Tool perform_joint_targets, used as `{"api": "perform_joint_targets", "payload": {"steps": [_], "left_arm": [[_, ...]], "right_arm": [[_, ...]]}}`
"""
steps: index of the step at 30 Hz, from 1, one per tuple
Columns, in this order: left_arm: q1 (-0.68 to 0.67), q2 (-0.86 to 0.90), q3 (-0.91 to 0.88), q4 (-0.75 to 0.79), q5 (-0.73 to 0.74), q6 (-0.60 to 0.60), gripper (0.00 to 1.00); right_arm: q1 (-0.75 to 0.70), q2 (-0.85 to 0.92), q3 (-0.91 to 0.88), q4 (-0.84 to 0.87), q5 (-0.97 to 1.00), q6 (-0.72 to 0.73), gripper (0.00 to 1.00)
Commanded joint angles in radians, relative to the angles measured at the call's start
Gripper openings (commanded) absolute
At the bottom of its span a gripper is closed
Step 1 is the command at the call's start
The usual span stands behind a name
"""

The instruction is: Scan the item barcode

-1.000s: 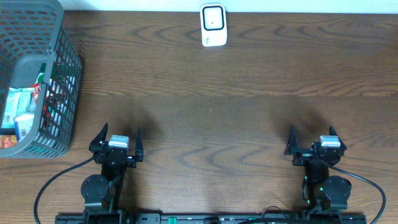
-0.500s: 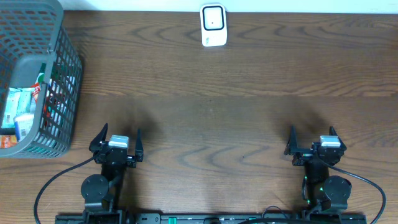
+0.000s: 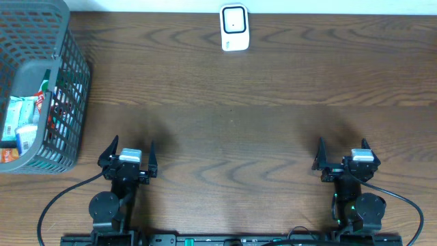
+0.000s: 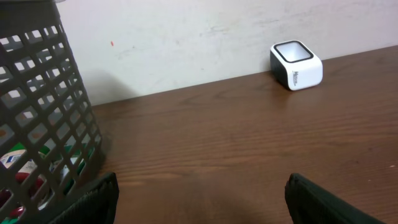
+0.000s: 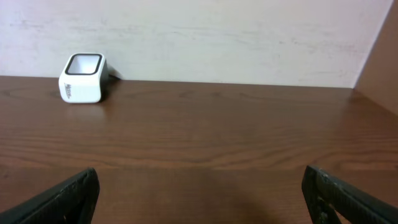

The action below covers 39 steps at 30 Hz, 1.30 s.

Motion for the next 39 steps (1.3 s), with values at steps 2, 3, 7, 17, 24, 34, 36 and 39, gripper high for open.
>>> {"api": "perform_joint_targets", "payload": {"steps": [2, 3, 7, 17, 24, 34, 36, 39], "left_arm": [[0.004, -0.006, -0.016, -0.032, 0.006, 0.020, 0.86], [0.004, -0.006, -0.016, -0.032, 0.006, 0.020, 0.86], [0.004, -0.006, -0.016, -0.029, 0.006, 0.019, 0.86], [0.004, -0.006, 0.011, -0.026, 0.006, -0.121, 0.86], [0.004, -0.004, 0.109, -0.050, 0.007, -0.225, 0.86], [0.004, 0.167, 0.415, -0.200, 0.023, -0.225, 0.86], [0.004, 0.229, 0.495, -0.248, 0.052, -0.225, 0.86], [0.004, 0.336, 0.629, -0.327, 0.086, -0.225, 0.86]], "right_arm": [[-0.007, 0.002, -0.002, -0.004, 0.002, -0.004, 0.99], [-0.007, 0.002, -0.002, -0.004, 0.002, -0.004, 0.99], [-0.007, 0.002, -0.002, -0.004, 0.002, -0.004, 0.99], [-0.007, 0.002, -0.002, -0.004, 0.002, -0.005, 0.99], [-0.007, 0.002, -0.002, -0.004, 0.002, -0.004, 0.99], [-0.007, 0.002, -0.002, -0.004, 0.002, -0.004, 0.99], [-0.007, 0.002, -0.002, -0.004, 0.002, -0.004, 0.99], [-0.007, 0.002, -0.002, -0.004, 0.002, -0.004, 0.99]]}}
